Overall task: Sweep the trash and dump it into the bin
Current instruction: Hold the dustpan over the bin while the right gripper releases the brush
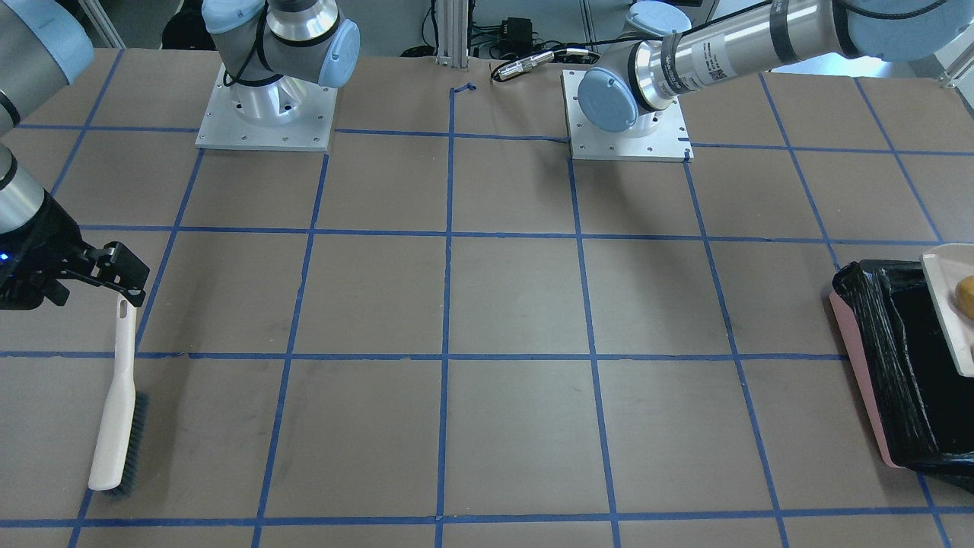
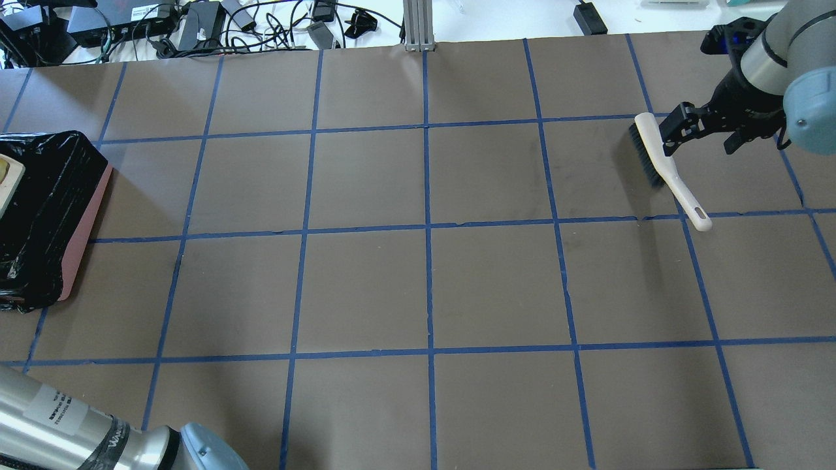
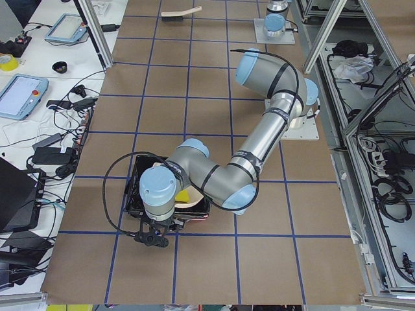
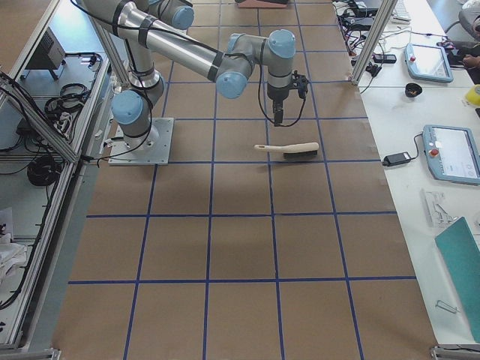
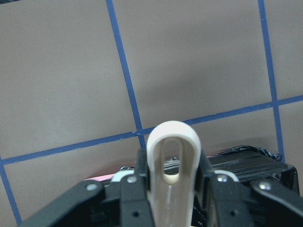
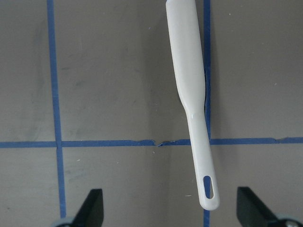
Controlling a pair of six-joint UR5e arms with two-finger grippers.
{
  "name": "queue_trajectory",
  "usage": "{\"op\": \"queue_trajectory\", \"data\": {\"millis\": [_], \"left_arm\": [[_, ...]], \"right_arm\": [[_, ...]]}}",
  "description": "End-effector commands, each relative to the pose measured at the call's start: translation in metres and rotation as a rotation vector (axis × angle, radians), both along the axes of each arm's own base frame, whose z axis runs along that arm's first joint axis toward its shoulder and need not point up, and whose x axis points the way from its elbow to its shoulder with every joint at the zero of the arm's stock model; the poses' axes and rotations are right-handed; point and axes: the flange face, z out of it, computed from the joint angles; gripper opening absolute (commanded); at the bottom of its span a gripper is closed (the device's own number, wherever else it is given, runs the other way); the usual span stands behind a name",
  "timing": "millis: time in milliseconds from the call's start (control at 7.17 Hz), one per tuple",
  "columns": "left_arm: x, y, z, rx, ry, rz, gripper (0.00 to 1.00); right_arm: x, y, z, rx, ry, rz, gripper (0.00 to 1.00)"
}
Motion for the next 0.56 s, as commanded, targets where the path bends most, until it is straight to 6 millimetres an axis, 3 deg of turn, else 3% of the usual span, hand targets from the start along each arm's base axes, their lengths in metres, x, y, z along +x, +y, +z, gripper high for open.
{"op": "queue_trajectory", "data": {"millis": [0,418], "left_arm": [[0.006,-0.002,0.003,-0.016,-0.028,-0.012,0.0],[0.009,-0.005,0.006,-0.032,-0.049,-0.01,0.0]], "right_arm": [[0.011,-0.003,0.044,0.031,-0.022,0.015,1.0],[0.06,-0.005,0.057,0.009,0.0,0.103,1.0]]}}
